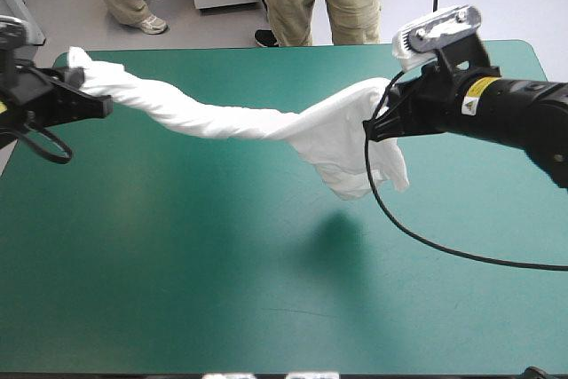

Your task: Fold the cloth

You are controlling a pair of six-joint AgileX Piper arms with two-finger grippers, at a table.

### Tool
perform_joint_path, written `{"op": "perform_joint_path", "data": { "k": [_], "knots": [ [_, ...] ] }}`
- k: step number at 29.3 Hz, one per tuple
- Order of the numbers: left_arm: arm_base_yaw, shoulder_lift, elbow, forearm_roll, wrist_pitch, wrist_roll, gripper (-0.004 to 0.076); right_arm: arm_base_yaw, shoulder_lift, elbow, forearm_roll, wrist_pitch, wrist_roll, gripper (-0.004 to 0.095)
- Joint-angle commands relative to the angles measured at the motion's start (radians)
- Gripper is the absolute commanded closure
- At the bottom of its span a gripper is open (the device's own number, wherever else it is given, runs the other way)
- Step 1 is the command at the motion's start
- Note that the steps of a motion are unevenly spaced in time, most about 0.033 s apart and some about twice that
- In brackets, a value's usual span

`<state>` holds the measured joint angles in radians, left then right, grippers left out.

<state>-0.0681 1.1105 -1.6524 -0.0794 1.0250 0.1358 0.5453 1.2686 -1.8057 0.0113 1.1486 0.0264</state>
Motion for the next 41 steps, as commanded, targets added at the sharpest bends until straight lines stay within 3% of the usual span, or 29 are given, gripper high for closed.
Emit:
{"op": "perform_joint_path", "data": {
  "k": [1, 9, 12, 15, 21, 25, 29, 35, 37, 41],
  "knots": [
    [0.0, -0.061, -0.153, -0.023, -0.094, 0.024, 0.0733, -0.007, -0.032, -0.148, -0.011, -0.065, -0.056, 0.0925],
    [-0.013, -0.067, -0.411, -0.112, -0.107, 0.052, 0.0733, -0.007, -0.032, -0.449, -0.005, -0.099, -0.109, 0.0925],
    [-0.078, -0.074, -0.428, -0.1, -0.079, 0.09, 0.0733, -0.007, -0.034, -0.464, -0.02, -0.04, -0.109, 0.0925],
    [-0.172, -0.081, -0.428, -0.029, 0.011, 0.098, 0.0733, -0.007, -0.036, -0.464, -0.062, 0.102, -0.093, 0.0925],
    [-0.299, -0.091, -0.416, 0.175, 0.266, 0.01, 0.0733, -0.007, -0.13, -0.307, -0.094, 0.1, -0.019, 0.0925],
    [-0.303, -0.15, -0.242, 0.236, 0.263, -0.074, 0.0733, -0.007, -0.235, -0.066, -0.11, 0.099, 0.033, 0.0925],
    [-0.303, -0.201, 0.026, 0.253, 0.201, -0.192, 0.0733, -0.007, -0.324, 0.227, -0.149, 0.014, 0.134, 0.0925],
    [-0.303, -0.166, 0.424, 0.29, -0.11, -0.333, 0.0733, -0.007, -0.308, 0.552, -0.231, -0.2, 0.262, 0.0925],
    [-0.301, -0.104, 0.489, 0.346, -0.21, -0.407, 0.0733, -0.007, -0.261, 0.626, -0.265, -0.267, 0.304, 0.0925],
    [-0.277, 0.056, 0.488, 0.399, -0.234, -0.455, 0.0733, -0.035, -0.102, 0.671, -0.269, -0.377, 0.343, 0.0925]
  ]
}}
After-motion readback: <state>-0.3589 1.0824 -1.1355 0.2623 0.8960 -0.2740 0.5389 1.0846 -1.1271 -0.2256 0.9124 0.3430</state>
